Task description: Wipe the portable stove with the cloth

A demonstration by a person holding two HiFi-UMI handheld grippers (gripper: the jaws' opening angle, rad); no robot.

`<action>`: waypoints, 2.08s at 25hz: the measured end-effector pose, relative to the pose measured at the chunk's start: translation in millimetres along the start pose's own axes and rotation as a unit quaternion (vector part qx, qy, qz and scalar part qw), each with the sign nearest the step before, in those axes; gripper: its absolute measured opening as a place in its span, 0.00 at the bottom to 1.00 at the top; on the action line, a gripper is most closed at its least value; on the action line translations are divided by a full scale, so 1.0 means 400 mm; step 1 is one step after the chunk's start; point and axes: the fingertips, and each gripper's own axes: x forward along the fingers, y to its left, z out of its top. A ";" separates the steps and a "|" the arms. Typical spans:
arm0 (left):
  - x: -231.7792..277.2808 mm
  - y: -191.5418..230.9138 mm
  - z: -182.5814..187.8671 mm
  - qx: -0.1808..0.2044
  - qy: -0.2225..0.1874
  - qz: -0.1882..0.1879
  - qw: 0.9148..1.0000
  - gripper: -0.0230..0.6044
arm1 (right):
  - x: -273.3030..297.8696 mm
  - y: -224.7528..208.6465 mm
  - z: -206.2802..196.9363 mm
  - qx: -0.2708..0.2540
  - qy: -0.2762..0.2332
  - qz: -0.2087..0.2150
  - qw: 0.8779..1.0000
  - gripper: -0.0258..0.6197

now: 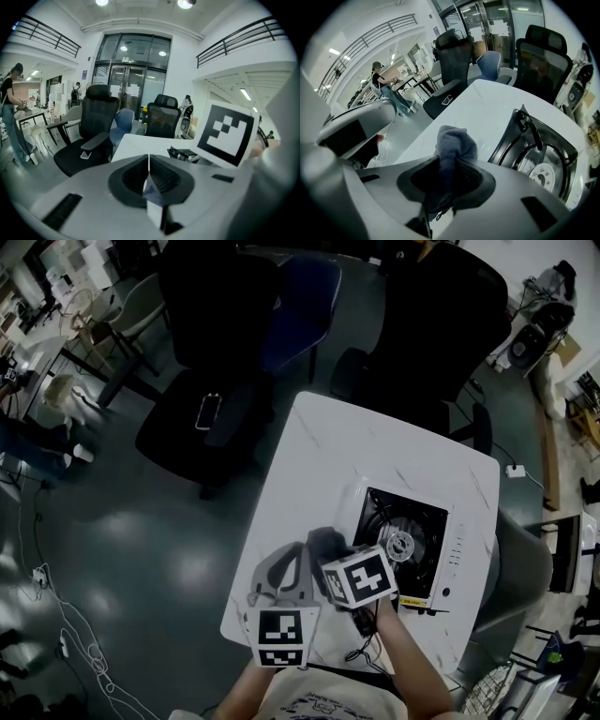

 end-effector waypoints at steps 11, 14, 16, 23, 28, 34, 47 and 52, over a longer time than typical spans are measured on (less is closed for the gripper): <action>0.024 -0.025 0.034 0.003 -0.002 0.004 1.000 0.07 | 0.014 -0.081 0.093 -0.027 -0.002 -0.012 1.000 0.20; 0.030 -0.023 0.035 0.002 0.003 0.009 1.000 0.07 | 0.022 -0.095 0.116 -0.036 0.000 -0.009 0.999 0.20; 0.038 -0.023 0.034 0.001 0.005 0.009 1.000 0.07 | 0.025 -0.107 0.131 -0.038 -0.003 -0.010 0.999 0.20; 0.056 -0.023 0.054 0.011 -0.002 0.013 1.000 0.07 | 0.026 -0.151 0.176 -0.039 -0.003 -0.015 0.999 0.20; 0.069 -0.024 0.060 0.010 0.002 0.009 1.000 0.07 | 0.022 -0.179 0.213 -0.049 0.002 -0.022 0.999 0.20; 0.080 -0.029 0.078 0.012 -0.002 0.008 1.000 0.07 | 0.019 -0.236 0.271 -0.058 0.006 -0.038 0.998 0.20; 0.099 -0.032 0.075 0.011 0.008 0.012 1.000 0.07 | 0.014 -0.324 0.392 0.007 -0.066 -0.026 0.997 0.20; 0.111 -0.042 0.073 0.013 0.012 0.014 1.000 0.07 | -0.014 -0.383 0.447 0.045 -0.141 -0.042 0.988 0.20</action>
